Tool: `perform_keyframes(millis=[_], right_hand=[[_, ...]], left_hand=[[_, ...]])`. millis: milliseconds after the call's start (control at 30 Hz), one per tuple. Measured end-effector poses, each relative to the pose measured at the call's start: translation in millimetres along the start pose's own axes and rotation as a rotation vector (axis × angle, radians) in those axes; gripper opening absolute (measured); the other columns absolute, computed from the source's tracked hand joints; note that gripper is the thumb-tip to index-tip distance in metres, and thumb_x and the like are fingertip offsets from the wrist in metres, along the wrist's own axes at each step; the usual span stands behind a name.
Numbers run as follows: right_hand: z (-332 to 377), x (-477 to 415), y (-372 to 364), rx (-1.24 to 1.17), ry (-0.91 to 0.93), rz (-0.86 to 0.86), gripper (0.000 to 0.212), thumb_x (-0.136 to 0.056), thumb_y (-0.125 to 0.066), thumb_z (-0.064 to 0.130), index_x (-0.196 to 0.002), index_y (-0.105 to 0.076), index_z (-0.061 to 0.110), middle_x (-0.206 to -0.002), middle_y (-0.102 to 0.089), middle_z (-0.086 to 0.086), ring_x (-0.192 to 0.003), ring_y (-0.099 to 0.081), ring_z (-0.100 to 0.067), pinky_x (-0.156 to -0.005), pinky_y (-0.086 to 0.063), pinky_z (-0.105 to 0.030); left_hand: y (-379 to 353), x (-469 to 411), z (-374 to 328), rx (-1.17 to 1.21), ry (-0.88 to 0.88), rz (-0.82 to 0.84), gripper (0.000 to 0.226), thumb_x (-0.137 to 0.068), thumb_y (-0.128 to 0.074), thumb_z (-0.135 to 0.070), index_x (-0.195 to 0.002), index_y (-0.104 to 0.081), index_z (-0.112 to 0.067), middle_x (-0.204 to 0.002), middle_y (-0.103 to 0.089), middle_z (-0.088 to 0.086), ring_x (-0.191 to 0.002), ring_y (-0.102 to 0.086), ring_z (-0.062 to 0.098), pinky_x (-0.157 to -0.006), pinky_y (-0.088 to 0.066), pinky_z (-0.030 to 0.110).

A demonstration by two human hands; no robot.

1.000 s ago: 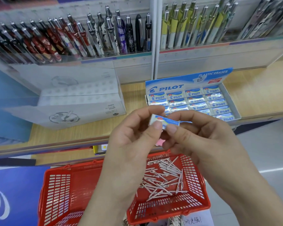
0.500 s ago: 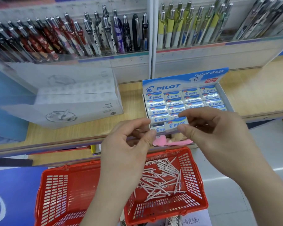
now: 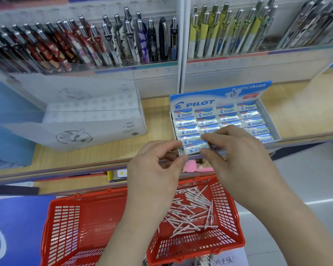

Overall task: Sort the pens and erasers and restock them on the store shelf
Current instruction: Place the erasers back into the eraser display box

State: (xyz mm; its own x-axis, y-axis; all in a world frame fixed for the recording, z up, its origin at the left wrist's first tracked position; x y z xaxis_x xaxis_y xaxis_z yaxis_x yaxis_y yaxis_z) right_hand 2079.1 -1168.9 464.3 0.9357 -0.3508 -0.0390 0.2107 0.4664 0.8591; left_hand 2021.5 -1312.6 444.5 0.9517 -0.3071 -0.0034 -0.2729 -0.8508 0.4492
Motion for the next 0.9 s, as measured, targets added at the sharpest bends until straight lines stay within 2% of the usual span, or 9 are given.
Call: perform_keyframes(millis=[167,400,533,767,900], right_hand=[[5.3,-3.8,-2.2,0.032,0.004,0.044,0.018,-0.083,-0.066,0.021,-0.096,-0.067,0.009,-0.078,-0.062,-0.003,-0.080,-0.058,-0.027,-0.071,-0.046,-0.042],[7.4,-9.0,-2.6,-0.008,-0.033,0.070,0.015,-0.086,-0.061,0.023,-0.094,-0.066,0.011,-0.080,-0.066,0.000,-0.082,-0.060,-0.024,-0.076,-0.047,-0.041],[5.2,-11.8,-3.9,-0.027,-0.048,0.051,0.013,-0.086,-0.062,0.020,-0.092,-0.066,0.009,-0.077,-0.067,-0.002,-0.079,-0.060,-0.025,-0.074,-0.048,-0.043],[1.2,-15.9,-8.2,-0.036,-0.020,-0.028,0.010,-0.087,-0.061,0.016,-0.091,-0.065,0.007,-0.079,-0.061,-0.006,-0.078,-0.056,-0.026,-0.072,-0.045,-0.042],[-1.3,-19.0,-6.3,-0.035,0.012,-0.070,0.009,-0.086,-0.063,0.013,-0.091,-0.065,0.006,-0.078,-0.060,-0.007,-0.076,-0.057,-0.028,-0.070,-0.046,-0.042]], left_hand=[[-0.3,-0.3,-1.6,-0.020,-0.039,-0.009,0.027,-0.070,-0.079,-0.006,-0.093,-0.074,-0.020,-0.086,-0.065,-0.011,-0.072,-0.063,-0.002,-0.065,-0.042,0.001],[0.3,-1.2,-4.1,-0.085,-0.113,-0.024,0.024,-0.072,-0.079,-0.011,-0.094,-0.075,-0.019,-0.086,-0.065,-0.016,-0.075,-0.061,-0.003,-0.068,-0.043,0.003],[0.5,-3.0,-5.4,-0.168,-0.206,-0.048,0.022,-0.075,-0.071,-0.021,-0.097,-0.075,-0.017,-0.089,-0.066,-0.012,-0.079,-0.060,-0.001,-0.073,-0.047,0.011],[-5.9,-13.2,-6.2,-0.232,-0.337,-0.060,0.019,-0.081,-0.067,-0.015,-0.098,-0.074,-0.010,-0.093,-0.067,-0.003,-0.082,-0.058,0.003,-0.072,-0.045,0.014],[-8.3,-21.9,-6.0,-0.218,-0.331,-0.051,0.019,-0.079,-0.067,-0.018,-0.095,-0.074,-0.012,-0.091,-0.068,-0.002,-0.082,-0.057,0.005,-0.072,-0.045,0.018]])
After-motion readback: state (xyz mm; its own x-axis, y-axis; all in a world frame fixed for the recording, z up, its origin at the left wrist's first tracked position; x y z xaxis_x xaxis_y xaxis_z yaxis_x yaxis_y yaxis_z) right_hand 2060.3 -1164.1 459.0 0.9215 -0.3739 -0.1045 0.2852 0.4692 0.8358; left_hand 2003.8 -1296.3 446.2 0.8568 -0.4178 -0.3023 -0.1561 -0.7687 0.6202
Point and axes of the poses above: each hand's wrist, its own x-axis away from the middle knuckle, its own y-axis out of the back of the hand, z = x × y, the point moved 7 cm from there along -x, towards the middle knuckle
